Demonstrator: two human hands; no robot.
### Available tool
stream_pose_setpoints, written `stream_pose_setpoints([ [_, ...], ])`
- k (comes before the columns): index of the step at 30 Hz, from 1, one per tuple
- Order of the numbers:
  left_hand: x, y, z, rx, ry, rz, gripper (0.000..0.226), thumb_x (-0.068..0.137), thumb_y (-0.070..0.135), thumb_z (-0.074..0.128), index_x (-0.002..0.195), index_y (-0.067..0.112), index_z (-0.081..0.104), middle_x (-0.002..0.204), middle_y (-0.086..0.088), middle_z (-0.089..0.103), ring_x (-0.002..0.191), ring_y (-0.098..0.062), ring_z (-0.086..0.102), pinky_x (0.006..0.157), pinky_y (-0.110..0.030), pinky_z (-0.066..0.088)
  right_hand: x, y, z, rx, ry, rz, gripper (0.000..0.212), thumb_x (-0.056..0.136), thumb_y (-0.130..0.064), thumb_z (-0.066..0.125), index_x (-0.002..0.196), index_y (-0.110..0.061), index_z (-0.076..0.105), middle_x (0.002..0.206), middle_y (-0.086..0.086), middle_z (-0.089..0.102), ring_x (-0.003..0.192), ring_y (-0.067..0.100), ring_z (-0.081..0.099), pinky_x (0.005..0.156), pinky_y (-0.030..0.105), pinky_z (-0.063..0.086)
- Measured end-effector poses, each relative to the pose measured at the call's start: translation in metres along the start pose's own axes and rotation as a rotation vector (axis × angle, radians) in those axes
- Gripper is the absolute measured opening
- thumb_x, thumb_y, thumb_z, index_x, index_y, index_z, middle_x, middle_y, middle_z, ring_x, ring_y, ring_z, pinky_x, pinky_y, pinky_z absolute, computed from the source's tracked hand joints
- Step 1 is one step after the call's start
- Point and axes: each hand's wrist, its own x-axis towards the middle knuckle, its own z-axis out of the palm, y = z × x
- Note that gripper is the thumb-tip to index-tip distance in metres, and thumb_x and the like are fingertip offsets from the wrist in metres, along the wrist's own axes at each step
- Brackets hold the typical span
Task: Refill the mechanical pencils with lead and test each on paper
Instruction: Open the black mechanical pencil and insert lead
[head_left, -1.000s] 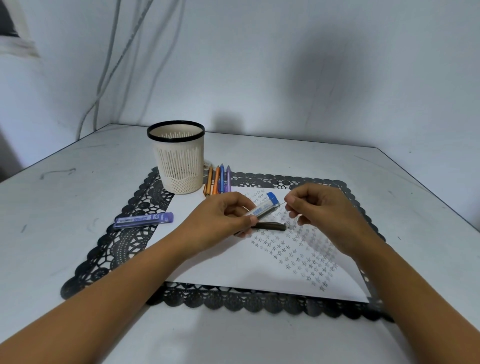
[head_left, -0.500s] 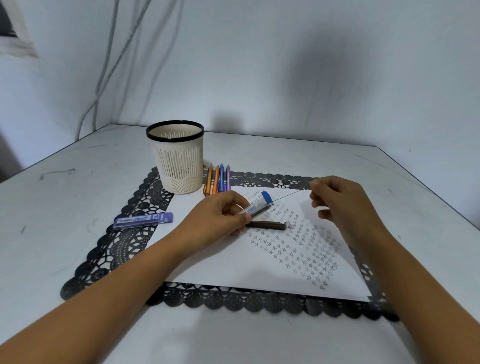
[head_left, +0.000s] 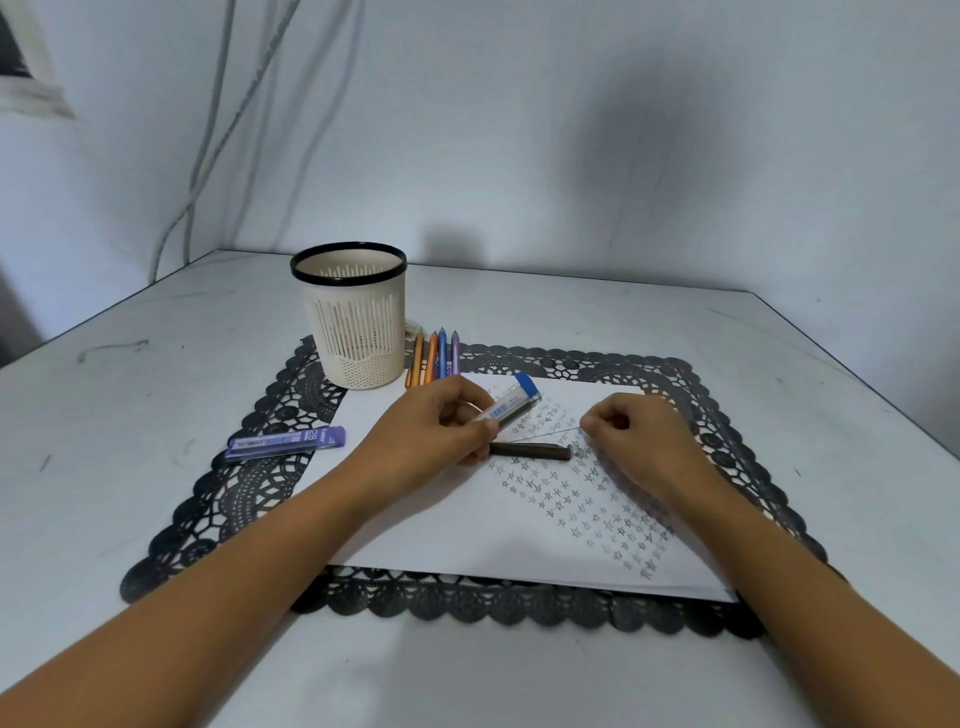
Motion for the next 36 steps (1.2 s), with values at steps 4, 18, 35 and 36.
stream_pose_setpoints([
  [4,0.000,0.000,0.001,-0.001,-0.006,-0.006,0.009,0.085,0.008,0.061,0.090,0.015,0.061,0.070,0.001,0.065,0.071,-0.018,0.065,0.078,-0.036,0.057,0.001,0.001,0.000,-0.083,-0.030,-0.032,0.009,0.090,-0.020,0.057,0.088,-0.017,0.066,0.059,-0.003,0.062,0.037,0.003,0.050,0.037,0.010,0.039],
  [18,-0.008,0.007,0.008,-0.349,-0.122,-0.082,0.010,0.085,-0.002,0.056,0.089,0.007,0.054,0.085,-0.016,0.072,0.072,-0.022,0.070,0.067,-0.030,0.058,-0.016,-0.022,-0.008,0.611,-0.243,-0.145,0.023,0.093,-0.021,0.047,0.096,-0.029,0.068,0.087,-0.005,0.067,0.078,0.009,0.058,0.061,0.024,0.046],
  [35,-0.013,0.004,0.017,-0.535,-0.319,-0.012,0.020,0.079,0.013,0.063,0.092,0.013,0.048,0.097,-0.012,0.072,0.098,-0.024,0.066,0.091,-0.036,0.048,-0.016,-0.023,-0.007,0.932,-0.533,-0.296,0.046,0.068,-0.048,0.069,0.105,-0.020,0.071,0.088,0.002,0.069,0.085,0.013,0.062,0.072,0.030,0.052],
  [36,-0.013,0.004,0.018,-0.546,-0.317,-0.015,0.021,0.078,0.013,0.062,0.093,0.012,0.047,0.098,-0.013,0.071,0.098,-0.024,0.066,0.090,-0.035,0.049,-0.016,-0.023,-0.006,0.906,-0.516,-0.303,0.048,0.068,-0.051,0.069,0.105,-0.021,0.071,0.089,0.003,0.068,0.086,0.014,0.060,0.074,0.033,0.049],
])
